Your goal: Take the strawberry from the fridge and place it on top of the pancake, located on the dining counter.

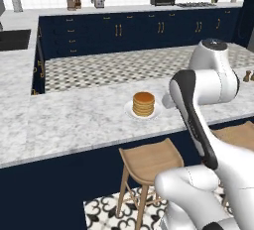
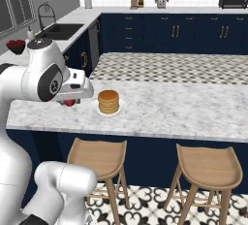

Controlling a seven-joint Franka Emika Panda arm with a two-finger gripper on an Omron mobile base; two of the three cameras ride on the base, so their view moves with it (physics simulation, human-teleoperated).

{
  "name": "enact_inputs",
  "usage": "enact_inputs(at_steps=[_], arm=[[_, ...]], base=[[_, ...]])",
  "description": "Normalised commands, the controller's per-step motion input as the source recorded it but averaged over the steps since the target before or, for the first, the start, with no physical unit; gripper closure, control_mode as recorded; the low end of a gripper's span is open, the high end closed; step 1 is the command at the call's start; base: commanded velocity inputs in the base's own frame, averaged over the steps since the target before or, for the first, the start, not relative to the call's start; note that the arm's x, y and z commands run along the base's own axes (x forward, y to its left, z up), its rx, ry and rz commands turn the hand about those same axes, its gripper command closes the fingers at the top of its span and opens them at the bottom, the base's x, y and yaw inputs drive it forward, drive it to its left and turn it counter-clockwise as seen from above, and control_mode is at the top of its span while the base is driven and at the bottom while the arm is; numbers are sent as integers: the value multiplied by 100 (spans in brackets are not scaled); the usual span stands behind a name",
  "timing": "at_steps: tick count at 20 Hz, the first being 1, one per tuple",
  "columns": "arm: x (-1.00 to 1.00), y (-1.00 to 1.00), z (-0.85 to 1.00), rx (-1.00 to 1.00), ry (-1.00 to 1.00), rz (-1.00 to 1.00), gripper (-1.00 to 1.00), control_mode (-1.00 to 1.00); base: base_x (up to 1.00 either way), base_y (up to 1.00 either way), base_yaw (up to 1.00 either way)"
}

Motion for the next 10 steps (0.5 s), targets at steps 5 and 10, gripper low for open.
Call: enact_inputs(at_steps=[5,10], arm=[[97,4,-17,0,-3,-1,100,-100],[100,0,-4,0,0,0,100,-100]], base=[[0,0,0],[0,0,0]])
